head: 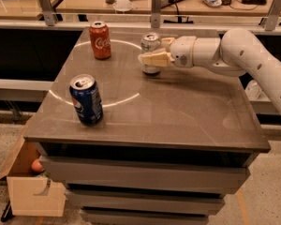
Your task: Pick 7up can
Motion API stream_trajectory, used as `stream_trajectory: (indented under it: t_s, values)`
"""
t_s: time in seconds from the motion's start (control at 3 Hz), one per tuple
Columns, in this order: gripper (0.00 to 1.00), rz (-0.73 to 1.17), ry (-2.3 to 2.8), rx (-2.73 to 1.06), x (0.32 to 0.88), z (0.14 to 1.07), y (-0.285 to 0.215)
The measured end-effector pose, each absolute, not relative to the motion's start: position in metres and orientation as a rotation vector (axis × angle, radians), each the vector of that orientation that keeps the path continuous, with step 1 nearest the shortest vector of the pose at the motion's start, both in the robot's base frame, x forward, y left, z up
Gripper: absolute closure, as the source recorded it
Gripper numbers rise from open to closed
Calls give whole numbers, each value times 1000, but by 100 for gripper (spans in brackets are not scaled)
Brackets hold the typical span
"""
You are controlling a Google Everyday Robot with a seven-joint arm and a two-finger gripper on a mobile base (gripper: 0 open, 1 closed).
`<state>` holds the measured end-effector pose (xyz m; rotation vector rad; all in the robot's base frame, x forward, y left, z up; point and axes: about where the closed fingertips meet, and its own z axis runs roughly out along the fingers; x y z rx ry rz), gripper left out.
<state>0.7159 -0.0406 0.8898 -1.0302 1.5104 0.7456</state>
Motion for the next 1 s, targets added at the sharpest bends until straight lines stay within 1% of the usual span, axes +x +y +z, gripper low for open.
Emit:
stream_trajectory:
  t_s: [0.33,0.67,1.0]
  values:
    - [76,749,1475,-1016,715,902,-39]
    - [100,758,1378,-973,707,944,-47]
    - [100,758,1378,-973,707,944,-47]
